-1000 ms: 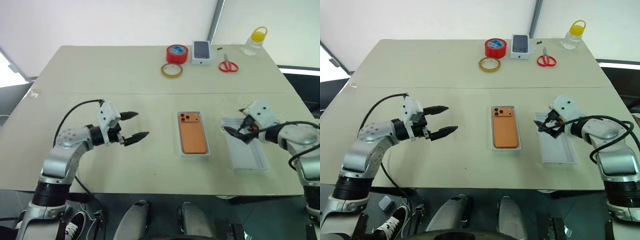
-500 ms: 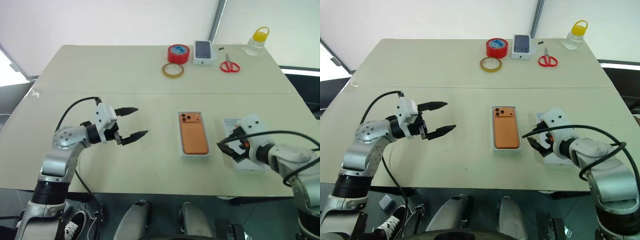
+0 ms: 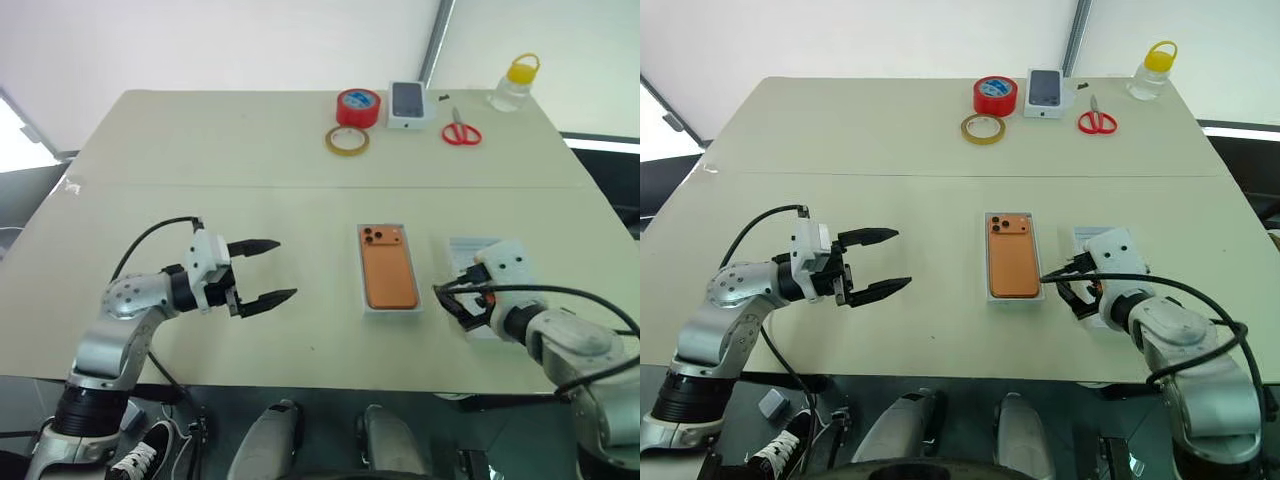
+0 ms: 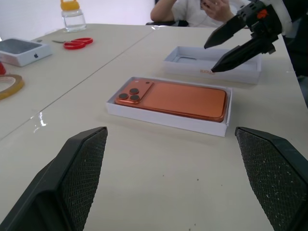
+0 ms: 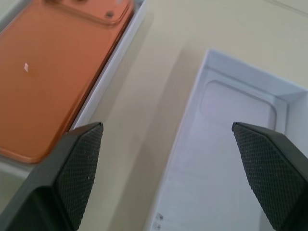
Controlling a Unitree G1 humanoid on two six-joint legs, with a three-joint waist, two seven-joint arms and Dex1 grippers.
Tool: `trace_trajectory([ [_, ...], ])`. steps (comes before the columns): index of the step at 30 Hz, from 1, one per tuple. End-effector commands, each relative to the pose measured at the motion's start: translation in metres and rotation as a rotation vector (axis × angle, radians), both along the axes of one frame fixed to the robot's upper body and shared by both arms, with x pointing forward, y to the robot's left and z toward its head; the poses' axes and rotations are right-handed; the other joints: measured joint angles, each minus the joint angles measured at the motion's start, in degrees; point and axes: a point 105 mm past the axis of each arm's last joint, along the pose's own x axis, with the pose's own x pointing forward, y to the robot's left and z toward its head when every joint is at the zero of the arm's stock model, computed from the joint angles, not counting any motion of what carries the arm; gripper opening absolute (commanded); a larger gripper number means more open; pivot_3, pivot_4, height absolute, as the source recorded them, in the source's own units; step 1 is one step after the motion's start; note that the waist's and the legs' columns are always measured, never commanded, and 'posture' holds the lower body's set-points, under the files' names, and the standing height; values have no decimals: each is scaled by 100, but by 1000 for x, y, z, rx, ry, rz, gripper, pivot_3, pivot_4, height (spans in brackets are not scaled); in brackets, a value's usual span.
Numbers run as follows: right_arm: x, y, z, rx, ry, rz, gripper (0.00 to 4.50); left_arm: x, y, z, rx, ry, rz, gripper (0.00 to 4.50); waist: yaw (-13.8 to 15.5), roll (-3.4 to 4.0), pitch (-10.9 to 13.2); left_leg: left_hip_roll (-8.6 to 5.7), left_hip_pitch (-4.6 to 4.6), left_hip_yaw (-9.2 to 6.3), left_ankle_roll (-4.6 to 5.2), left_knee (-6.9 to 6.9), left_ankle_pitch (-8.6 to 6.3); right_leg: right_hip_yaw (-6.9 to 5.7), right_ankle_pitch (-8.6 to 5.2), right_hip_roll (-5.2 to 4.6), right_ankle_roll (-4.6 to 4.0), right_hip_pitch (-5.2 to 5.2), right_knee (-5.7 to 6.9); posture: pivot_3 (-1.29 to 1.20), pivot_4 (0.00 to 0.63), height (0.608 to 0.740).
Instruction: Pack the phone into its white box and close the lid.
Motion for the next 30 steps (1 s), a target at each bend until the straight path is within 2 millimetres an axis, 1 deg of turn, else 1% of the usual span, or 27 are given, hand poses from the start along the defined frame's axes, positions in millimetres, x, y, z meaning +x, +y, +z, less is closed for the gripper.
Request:
trace_trajectory([
  [1,-8,-5,13,-16,-102,-43,4484,-4,-4,11,-18,-47,-6,4469,-11,1,1,1,0,0,0,2,0,0,0,1,0,0,1,0,150,740],
  [5,-12,0,19,-16,-117,-19,4484,-3,-4,10,-18,-44,-4,4469,-87,10,0,4,9,4,0,4,0,7,1,5,-2,0,11,0,150,740],
  [7,-13,-2,15,-61,-67,-10,4484,-2,-6,10,-15,-50,-4,4469,-104,10,0,7,10,2,-1,2,0,5,0,8,-2,1,11,0,150,740],
  [10,-15,3,6,-49,4,23,4484,0,-7,11,-19,-52,-4,4469,-112,7,2,5,9,2,0,3,0,4,0,7,-2,5,7,0,150,740],
  [12,-11,7,6,-44,19,41,4484,-1,-8,11,-23,-45,-11,4469,-141,8,2,5,9,2,0,3,0,4,0,6,-2,4,8,0,150,740],
  [15,-2,7,4,-5,80,29,4484,-4,-9,10,-20,-38,-24,4469,-162,8,3,6,10,2,0,4,0,4,0,7,-2,4,9,0,150,740],
  [17,3,9,2,23,146,36,4484,-6,-8,9,-9,-43,-31,4469,-157,9,3,6,10,3,0,5,0,5,1,7,-3,3,9,0,150,740],
  [19,8,14,8,27,166,55,4484,-7,-7,9,-4,-44,-35,4469,-139,9,3,6,9,1,0,2,0,3,0,7,-3,2,8,0,150,740],
  [21,15,14,14,-6,177,62,4484,-7,-7,10,-1,-44,-39,4469,-133,10,4,5,5,1,0,1,0,3,0,5,-3,-1,7,0,150,740],
  [24,25,15,17,-21,200,74,4484,-7,-5,7,14,-45,-42,4469,-135,9,4,3,3,1,0,3,0,2,1,2,-3,1,4,0,150,740],
  [26,28,16,16,-41,223,87,4484,-7,-5,6,19,-47,-42,4469,-135,10,5,3,3,1,0,3,0,1,0,2,-3,1,4,0,150,740],
  [30,31,9,9,-60,277,68,4484,-8,-6,7,16,-52,-41,4469,-136,10,6,3,3,1,0,1,0,2,0,1,-3,0,3,0,150,740],
])
